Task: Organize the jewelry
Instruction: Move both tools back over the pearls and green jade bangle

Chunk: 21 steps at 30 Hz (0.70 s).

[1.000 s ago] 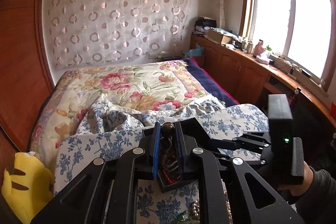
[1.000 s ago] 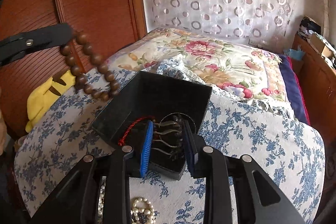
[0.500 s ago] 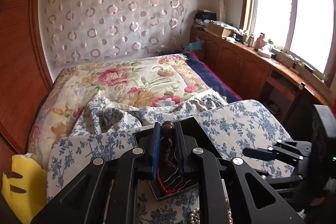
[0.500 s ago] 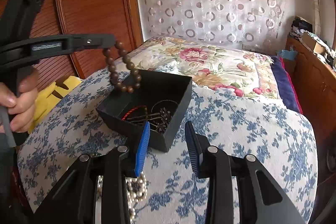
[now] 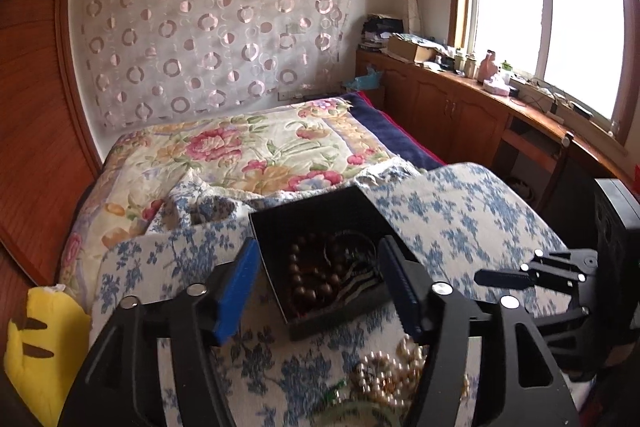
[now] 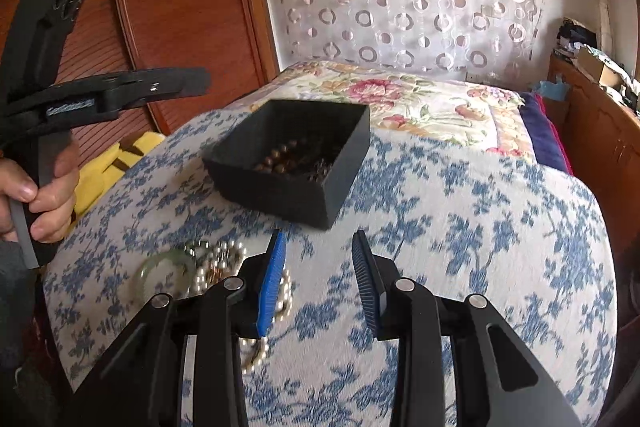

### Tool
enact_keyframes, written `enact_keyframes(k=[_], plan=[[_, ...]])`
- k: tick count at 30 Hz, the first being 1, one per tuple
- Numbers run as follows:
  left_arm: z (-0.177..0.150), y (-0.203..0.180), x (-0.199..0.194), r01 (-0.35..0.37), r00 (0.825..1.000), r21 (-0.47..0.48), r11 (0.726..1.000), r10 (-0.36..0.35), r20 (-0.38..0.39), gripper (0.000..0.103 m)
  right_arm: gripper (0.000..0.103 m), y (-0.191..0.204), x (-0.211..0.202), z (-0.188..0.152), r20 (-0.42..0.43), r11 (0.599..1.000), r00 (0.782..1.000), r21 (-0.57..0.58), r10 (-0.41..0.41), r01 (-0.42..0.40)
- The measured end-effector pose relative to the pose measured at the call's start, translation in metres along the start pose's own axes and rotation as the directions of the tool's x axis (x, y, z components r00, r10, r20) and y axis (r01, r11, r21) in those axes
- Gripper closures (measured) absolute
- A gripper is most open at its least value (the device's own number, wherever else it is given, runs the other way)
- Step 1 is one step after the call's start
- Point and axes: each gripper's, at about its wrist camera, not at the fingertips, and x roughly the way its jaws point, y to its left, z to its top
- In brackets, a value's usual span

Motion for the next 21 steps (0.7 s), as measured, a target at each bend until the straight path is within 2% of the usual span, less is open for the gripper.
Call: enact_keyframes(k=[4, 6, 9, 16, 21], plan=[[-0.018, -0.002, -0.005, 0.001, 1.0, 0.004, 1.0, -0.001, -0.012, 0.033, 0.066, 0.005, 0.0, -0.011, -0.021, 1.0, 1.0, -0.008, 0.012, -0.012], [-0.027, -0.003, -0.007, -0.001, 1.0, 0.007, 1.0, 0.001, -0.022, 0.025, 0.066, 0.008, -0.001, -0.016, -0.03, 1.0, 0.999, -0.012, 0.021, -0.021], [-0.042, -0.004, -0.009, -0.01, 0.999, 0.015, 1.0, 0.011, -0.039, 0.02, 0.071, 0.015, -0.003, -0.023, -0.044, 0.999, 0.998, -0.021, 0.041, -0.042], [-0.076, 0.002, -0.006, -0.002, 0.995, -0.017, 1.0, 0.0, -0.102, 0.017, 0.074, 0.036, 0.004, -0.032, -0.077, 0.995, 0.993, -0.041, 0.091, -0.095], [-0.09, 0.005, -0.004, -0.002, 0.991, -0.041, 0.999, -0.003, -0.133, 0.017, 0.074, 0.045, 0.012, -0.031, -0.097, 0.993, 0.991, -0.059, 0.095, -0.101]])
